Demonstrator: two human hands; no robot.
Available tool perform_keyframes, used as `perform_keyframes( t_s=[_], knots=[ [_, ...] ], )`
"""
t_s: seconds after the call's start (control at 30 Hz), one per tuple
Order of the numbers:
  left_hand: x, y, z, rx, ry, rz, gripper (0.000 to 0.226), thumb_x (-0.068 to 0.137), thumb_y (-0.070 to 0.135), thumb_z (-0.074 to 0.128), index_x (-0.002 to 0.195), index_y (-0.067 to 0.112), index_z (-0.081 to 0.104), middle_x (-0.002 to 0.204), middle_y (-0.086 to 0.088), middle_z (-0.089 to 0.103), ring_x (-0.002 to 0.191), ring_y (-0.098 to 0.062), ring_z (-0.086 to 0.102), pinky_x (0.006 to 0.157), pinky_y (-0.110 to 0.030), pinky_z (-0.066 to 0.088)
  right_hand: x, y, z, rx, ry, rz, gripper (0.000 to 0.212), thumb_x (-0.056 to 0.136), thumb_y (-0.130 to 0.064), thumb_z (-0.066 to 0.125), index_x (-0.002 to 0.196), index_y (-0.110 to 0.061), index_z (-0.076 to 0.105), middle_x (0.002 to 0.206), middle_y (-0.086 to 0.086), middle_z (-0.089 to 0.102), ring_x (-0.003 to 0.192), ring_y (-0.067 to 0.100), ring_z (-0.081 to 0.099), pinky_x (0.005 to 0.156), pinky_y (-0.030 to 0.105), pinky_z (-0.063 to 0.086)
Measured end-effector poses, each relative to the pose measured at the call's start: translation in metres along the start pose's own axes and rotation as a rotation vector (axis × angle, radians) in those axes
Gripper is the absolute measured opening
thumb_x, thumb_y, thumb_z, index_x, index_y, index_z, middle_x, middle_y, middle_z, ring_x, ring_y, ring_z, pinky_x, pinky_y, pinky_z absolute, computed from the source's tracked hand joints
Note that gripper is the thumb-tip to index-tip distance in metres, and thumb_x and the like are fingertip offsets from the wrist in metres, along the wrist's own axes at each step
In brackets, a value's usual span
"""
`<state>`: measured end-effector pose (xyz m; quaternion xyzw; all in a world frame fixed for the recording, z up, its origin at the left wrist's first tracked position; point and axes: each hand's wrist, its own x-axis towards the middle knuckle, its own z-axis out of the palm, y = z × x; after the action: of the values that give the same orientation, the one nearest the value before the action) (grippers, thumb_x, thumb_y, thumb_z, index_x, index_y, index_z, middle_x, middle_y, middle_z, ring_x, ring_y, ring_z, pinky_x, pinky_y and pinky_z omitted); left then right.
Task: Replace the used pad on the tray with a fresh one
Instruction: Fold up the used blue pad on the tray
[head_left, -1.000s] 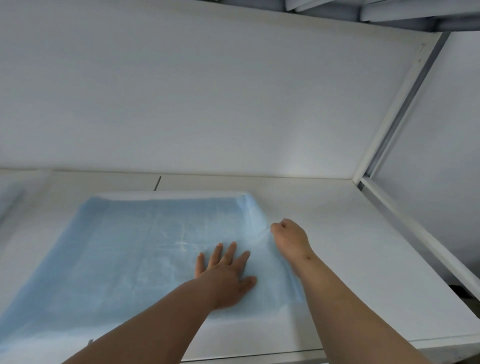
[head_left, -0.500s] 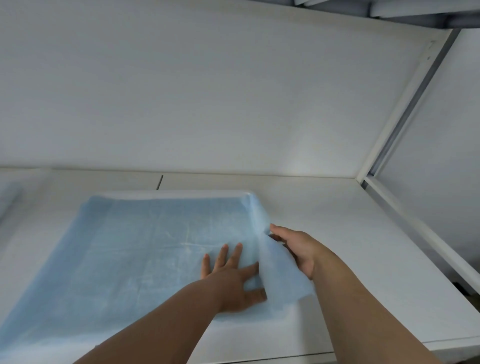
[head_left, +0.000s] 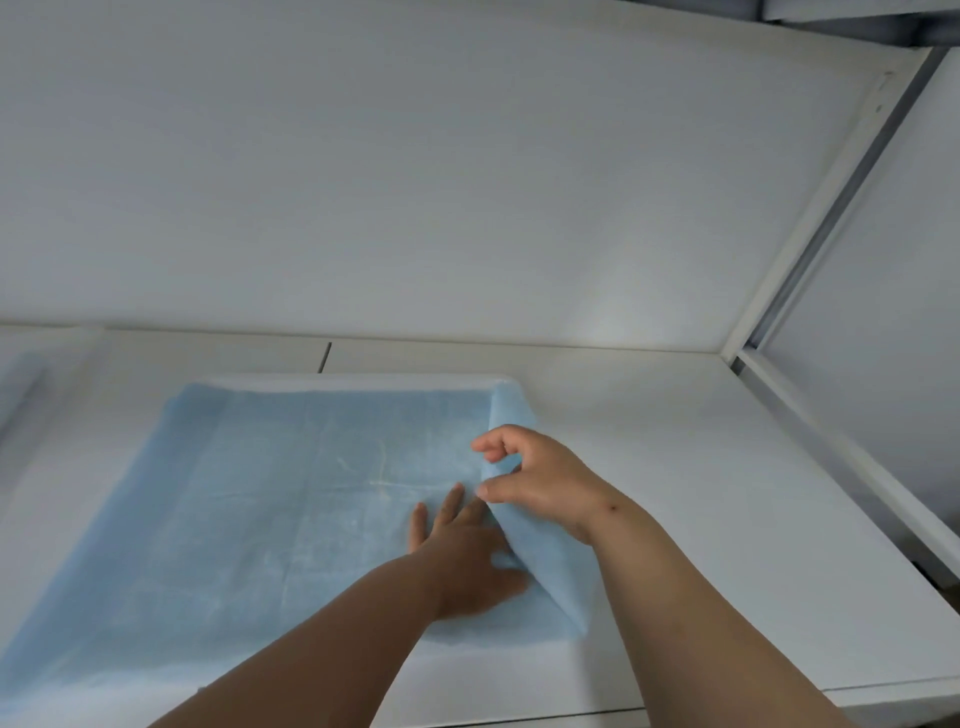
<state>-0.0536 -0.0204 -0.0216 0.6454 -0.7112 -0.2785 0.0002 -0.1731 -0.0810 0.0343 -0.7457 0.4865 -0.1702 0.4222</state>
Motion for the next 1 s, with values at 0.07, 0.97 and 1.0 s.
perform_keyframes(
  t_s=[0.07,0.97,1.0],
  knots=[
    [-0.001,-0.005,-0.006,-0.122,0.173,-0.030,0.053,0.087,0.027,0.048,0.138,0.044,0.044,0.156,0.013,0.024,0.148,-0.013,0.011,0.117,-0.039,0.007,-0.002,0.001,-0.002,0.202,-0.116,0.105,0.042,0.082,-0.015,0.075,0.120,-0.025,0.060,0.110,-0.001,0.056,0.094,0.007,0.056,0.085,0.018,0.044],
    [0.010,-0.035,-0.028,-0.396,0.354,-0.122,0.053,0.094,0.010,0.043,0.144,0.027,0.043,0.147,0.003,0.044,0.133,-0.016,0.043,0.109,-0.025,0.035,0.013,0.007,0.022,-0.002,0.101,0.129,0.023,0.093,-0.021,0.058,0.116,-0.018,0.064,0.108,-0.001,0.068,0.091,0.012,0.067,0.084,0.026,0.052],
    [0.012,-0.035,-0.028,-0.355,0.346,-0.114,0.052,0.095,0.010,0.042,0.145,0.026,0.042,0.150,0.003,0.041,0.136,-0.015,0.039,0.109,-0.024,0.032,0.015,0.009,0.023,-0.082,0.117,0.107,0.024,0.094,-0.022,0.057,0.117,-0.018,0.064,0.113,-0.002,0.067,0.100,0.013,0.064,0.090,0.026,0.050]
  ],
)
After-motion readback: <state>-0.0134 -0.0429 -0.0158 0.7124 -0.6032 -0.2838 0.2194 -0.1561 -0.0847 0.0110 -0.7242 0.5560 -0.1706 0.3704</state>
